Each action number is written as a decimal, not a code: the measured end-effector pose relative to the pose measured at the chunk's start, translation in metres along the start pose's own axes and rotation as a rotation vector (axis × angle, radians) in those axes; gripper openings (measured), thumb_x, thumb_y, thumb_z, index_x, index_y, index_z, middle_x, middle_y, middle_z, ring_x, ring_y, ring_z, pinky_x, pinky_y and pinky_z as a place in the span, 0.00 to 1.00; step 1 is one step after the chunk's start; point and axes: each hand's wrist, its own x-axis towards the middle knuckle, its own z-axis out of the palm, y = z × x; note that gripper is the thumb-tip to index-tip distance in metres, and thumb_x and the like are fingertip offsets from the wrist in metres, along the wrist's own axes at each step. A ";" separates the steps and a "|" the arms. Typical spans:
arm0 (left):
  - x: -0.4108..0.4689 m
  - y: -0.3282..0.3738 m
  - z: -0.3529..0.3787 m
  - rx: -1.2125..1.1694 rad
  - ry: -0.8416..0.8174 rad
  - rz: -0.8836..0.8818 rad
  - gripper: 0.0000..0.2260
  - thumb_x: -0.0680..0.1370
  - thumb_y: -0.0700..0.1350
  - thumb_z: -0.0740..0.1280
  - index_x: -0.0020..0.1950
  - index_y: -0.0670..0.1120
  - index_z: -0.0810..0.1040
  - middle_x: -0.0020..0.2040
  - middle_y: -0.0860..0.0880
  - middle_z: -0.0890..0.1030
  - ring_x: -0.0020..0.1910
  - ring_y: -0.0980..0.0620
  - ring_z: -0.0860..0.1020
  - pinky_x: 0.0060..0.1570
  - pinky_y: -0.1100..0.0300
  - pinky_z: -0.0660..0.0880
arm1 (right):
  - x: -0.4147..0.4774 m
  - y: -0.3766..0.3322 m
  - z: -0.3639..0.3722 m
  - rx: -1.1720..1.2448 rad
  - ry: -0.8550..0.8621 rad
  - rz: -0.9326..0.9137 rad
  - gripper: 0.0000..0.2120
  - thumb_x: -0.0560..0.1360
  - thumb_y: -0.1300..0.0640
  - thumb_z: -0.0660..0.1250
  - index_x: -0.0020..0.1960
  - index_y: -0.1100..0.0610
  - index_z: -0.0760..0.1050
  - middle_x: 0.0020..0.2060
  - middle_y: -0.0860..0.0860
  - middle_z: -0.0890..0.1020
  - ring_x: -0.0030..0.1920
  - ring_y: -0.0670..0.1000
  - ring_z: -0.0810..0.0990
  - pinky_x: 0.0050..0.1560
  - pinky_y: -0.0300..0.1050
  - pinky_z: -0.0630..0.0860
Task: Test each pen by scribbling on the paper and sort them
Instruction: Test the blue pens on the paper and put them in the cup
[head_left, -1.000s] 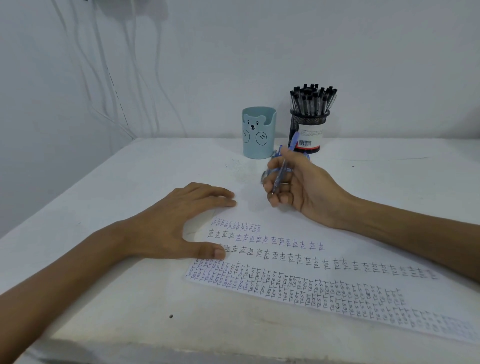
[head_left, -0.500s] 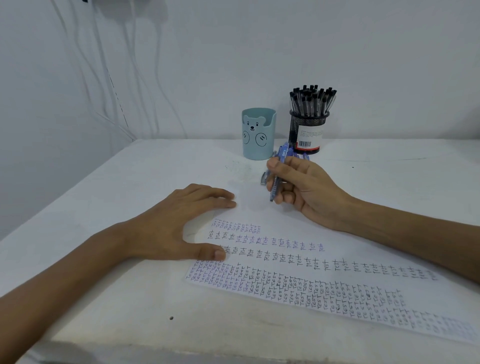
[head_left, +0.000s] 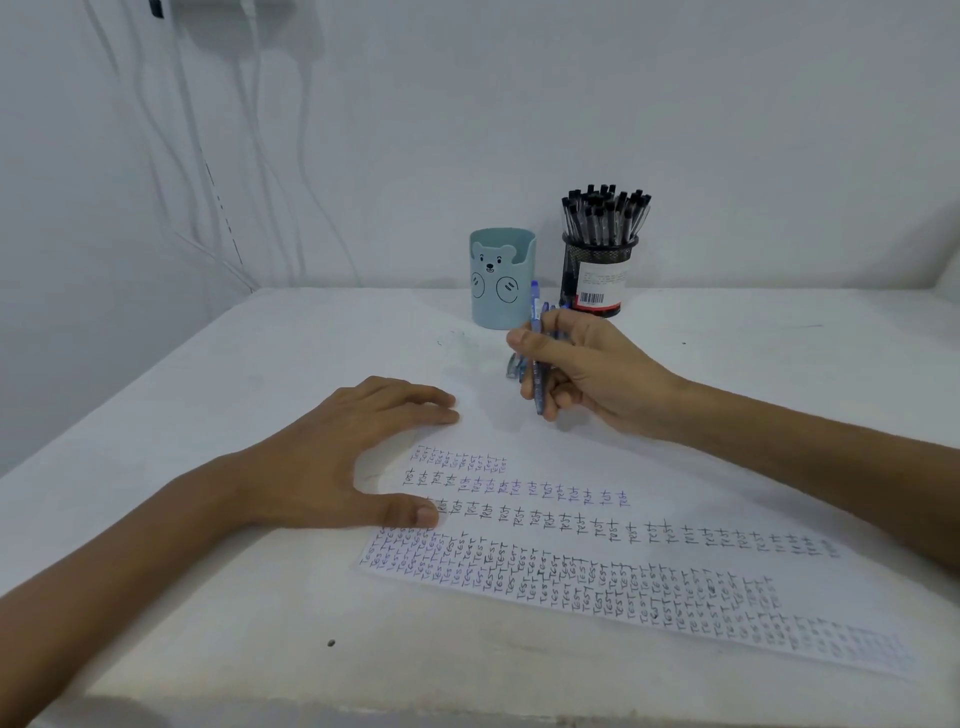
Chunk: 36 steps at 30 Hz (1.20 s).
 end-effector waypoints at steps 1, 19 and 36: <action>0.000 0.000 0.000 0.000 -0.001 0.000 0.38 0.72 0.75 0.66 0.79 0.61 0.65 0.77 0.68 0.62 0.79 0.60 0.60 0.76 0.48 0.64 | 0.006 -0.006 -0.005 -0.136 0.023 -0.015 0.12 0.80 0.56 0.70 0.56 0.63 0.73 0.31 0.58 0.82 0.22 0.51 0.76 0.23 0.38 0.71; -0.001 -0.001 0.000 -0.022 0.014 -0.007 0.37 0.73 0.74 0.66 0.78 0.61 0.66 0.77 0.67 0.63 0.78 0.61 0.60 0.76 0.50 0.63 | 0.076 -0.006 -0.030 -1.127 0.269 0.101 0.16 0.80 0.49 0.66 0.48 0.61 0.66 0.34 0.51 0.71 0.32 0.47 0.70 0.29 0.44 0.65; 0.125 0.028 -0.009 -0.384 0.127 -0.504 0.18 0.82 0.38 0.60 0.70 0.48 0.73 0.65 0.50 0.81 0.67 0.47 0.75 0.63 0.52 0.73 | 0.055 -0.033 -0.014 -1.393 0.174 0.436 0.49 0.69 0.18 0.53 0.70 0.56 0.74 0.51 0.55 0.81 0.51 0.55 0.84 0.58 0.47 0.80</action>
